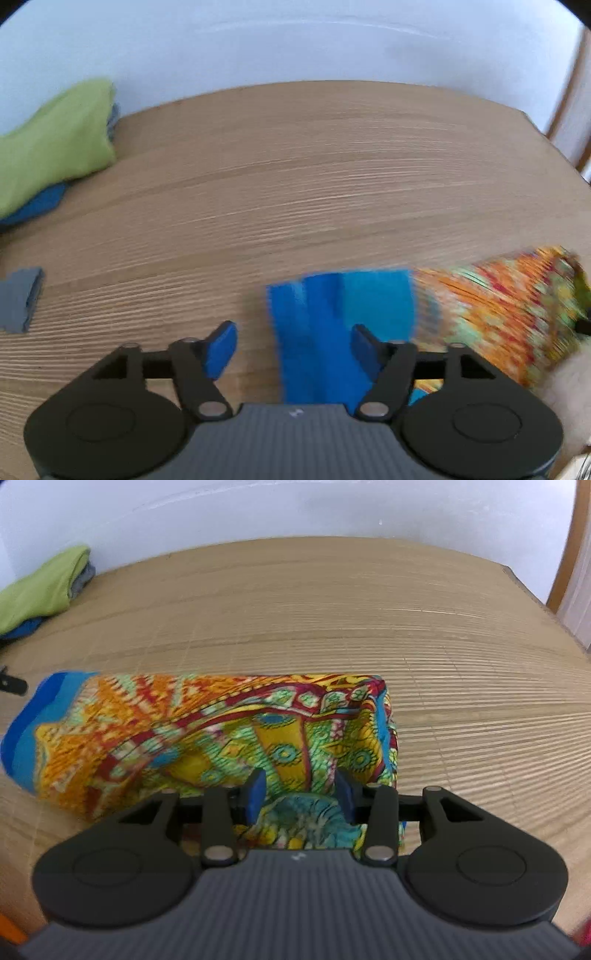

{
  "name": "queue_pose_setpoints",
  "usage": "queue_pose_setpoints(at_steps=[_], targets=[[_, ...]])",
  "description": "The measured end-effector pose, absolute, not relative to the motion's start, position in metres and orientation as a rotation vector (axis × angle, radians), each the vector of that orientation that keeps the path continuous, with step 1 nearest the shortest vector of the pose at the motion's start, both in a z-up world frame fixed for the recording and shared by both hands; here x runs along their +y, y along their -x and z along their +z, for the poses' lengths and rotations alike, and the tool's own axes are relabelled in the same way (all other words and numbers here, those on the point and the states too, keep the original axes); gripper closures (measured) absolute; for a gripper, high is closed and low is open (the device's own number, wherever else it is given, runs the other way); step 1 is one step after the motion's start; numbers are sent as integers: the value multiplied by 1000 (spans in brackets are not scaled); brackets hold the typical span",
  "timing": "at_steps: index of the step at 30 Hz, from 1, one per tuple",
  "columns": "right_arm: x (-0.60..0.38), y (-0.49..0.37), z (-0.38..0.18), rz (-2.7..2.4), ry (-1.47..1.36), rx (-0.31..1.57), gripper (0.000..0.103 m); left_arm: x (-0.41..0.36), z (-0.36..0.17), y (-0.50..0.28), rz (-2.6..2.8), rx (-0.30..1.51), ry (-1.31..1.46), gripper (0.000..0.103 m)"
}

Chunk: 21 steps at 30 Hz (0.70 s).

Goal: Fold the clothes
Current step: 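Open both grippers and pull back from the folded scarf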

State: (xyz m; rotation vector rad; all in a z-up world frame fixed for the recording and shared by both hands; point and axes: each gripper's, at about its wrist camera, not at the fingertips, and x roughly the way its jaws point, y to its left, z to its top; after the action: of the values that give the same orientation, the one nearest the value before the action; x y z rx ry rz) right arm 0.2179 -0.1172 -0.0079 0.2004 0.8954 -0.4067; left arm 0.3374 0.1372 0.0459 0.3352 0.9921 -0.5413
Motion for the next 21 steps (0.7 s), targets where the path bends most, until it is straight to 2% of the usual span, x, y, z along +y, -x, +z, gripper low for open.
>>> queue_pose_setpoints(at_steps=[4, 8, 21], targets=[[-95, -228, 3, -418, -121, 1014, 60, 107, 42, -293, -621, 1050, -407, 24], [-84, -221, 7, -364, -165, 1014, 60, 100, 27, -268, -649, 1079, -427, 24], [-49, -201, 1, -246, -131, 1027, 60, 116, 5, -258, -581, 1155, -405, 24]])
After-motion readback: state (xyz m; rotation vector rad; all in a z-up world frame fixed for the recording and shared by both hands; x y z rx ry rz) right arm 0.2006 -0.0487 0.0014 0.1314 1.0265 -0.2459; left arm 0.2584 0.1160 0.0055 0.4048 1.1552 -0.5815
